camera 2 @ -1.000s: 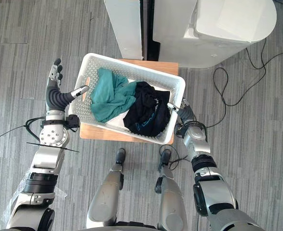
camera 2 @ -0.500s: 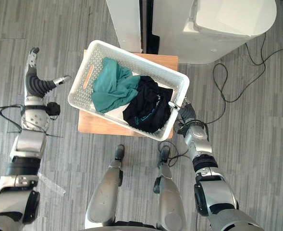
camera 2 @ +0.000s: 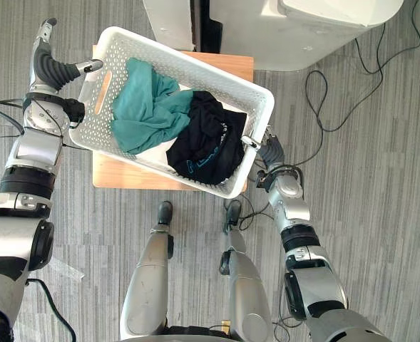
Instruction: Pick up the laundry basket with both hands and put the clothes into the washing machine.
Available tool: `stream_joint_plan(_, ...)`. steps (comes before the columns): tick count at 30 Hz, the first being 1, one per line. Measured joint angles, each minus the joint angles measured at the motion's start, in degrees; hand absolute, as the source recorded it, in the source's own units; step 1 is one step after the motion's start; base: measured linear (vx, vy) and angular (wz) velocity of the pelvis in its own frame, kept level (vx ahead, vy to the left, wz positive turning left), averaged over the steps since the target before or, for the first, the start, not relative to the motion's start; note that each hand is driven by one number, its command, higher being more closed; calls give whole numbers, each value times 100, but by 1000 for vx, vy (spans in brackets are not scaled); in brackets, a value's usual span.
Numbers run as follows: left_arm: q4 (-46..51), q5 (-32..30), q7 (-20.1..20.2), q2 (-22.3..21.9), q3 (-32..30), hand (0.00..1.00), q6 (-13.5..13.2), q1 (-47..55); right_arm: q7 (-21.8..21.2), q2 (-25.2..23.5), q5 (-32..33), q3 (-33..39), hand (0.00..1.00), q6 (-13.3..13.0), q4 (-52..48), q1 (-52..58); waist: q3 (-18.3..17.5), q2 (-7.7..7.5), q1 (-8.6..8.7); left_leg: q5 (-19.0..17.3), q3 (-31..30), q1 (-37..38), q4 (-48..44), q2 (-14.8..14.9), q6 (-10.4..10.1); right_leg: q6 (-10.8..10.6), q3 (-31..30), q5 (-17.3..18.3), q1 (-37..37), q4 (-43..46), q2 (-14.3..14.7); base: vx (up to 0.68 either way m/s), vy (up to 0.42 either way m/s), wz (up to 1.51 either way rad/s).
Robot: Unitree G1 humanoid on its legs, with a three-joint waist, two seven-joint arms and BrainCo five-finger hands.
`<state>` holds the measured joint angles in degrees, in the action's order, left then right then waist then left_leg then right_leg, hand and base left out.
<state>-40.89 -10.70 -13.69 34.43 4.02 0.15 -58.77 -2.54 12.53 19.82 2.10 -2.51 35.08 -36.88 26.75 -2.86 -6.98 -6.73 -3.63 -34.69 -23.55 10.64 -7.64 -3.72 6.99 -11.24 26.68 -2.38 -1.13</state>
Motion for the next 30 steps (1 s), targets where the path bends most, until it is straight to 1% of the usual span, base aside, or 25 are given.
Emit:
stream_joint_plan(4, -316, 1, 137, -72, 61, 0, 28, -259, -1, -41, 39, -95, 0, -15, -77, -37, 2, -6, -2, -115, 41, -179, -230, 125, -22, -43, -33, -39, 95, -39, 110, -19, -35, -18)
stream_joint_plan(5, -442, -3, 150, -122, 64, 0, 70, -299, -1, -49, 39, -130, 0, -15, -96, -65, 7, -15, 0, -136, 75, -193, -265, 150, -28, -21, -61, -165, 101, -97, 135, -9, -14, -16)
stream_joint_plan(7, -591, -20, 242, -186, 65, 0, 88, -315, -1, -71, 39, -174, 0, -14, -95, -133, 15, -29, 5, -156, 123, -206, -296, 164, -19, -44, -86, -182, 115, -108, 135, -9, -9, -16)
stream_joint_plan(8, -690, -60, 226, -238, 55, 0, 93, -327, 0, -93, 39, -203, 0, -13, -97, -167, 26, -52, 11, -194, 158, -229, -365, 187, -19, -44, -97, -182, 132, -108, 146, -17, -8, -20)
stream_joint_plan(12, -807, -326, 246, -226, -12, 0, 111, -374, 10, -92, 37, -221, 0, -1, -108, -203, 26, -55, 2, -304, 188, -338, -591, 262, -3, -44, -131, -182, 161, -117, 205, -19, -10, -13)
stream_joint_plan(16, -1008, -425, 279, -269, -359, 0, 136, -355, 48, -92, 37, -257, 0, 29, -108, -274, 20, -66, 5, -337, 240, -404, -677, 272, 16, -50, -230, -177, 180, -175, 212, -25, -14, -7)
stream_joint_plan(17, -1042, -511, 349, -280, -451, 0, 142, -352, 65, -92, 34, -266, 0, 55, -108, -278, 16, -72, 9, -341, 242, -408, -688, 277, 16, -54, -231, -174, 180, -175, 216, -28, -23, -5)
stream_joint_plan(21, -1066, -609, 383, -280, -567, 0, 186, -238, 108, -93, 29, -281, 0, 124, -101, -297, -3, -104, 10, -343, 251, -412, -708, 281, 16, -57, -233, -172, 180, -171, 220, 0, 0, 0)
stream_joint_plan(23, -1065, -652, 379, -279, -669, 0, 188, -168, 112, -94, 27, -308, 0, 133, -85, -319, -30, -148, 19, -344, 256, -414, -721, 281, 17, -54, -231, -175, 183, -170, 219, 0, 0, 0)
stream_joint_plan(27, -1054, -650, 373, -264, -705, 0, 188, -12, 122, -106, -19, -364, 0, 175, 4, -288, -126, -285, 18, -342, 250, -414, -688, 270, 18, -49, -226, -179, 185, -169, 211, 0, 0, 0)
stream_joint_plan(30, -1044, -630, 376, -283, -837, 0, 188, 166, 122, -168, -24, -380, 0, 195, 12, -160, -240, -318, 41, -340, 246, -410, -661, 245, 20, -47, -225, -181, 185, -169, 190, -6, -6, 3)
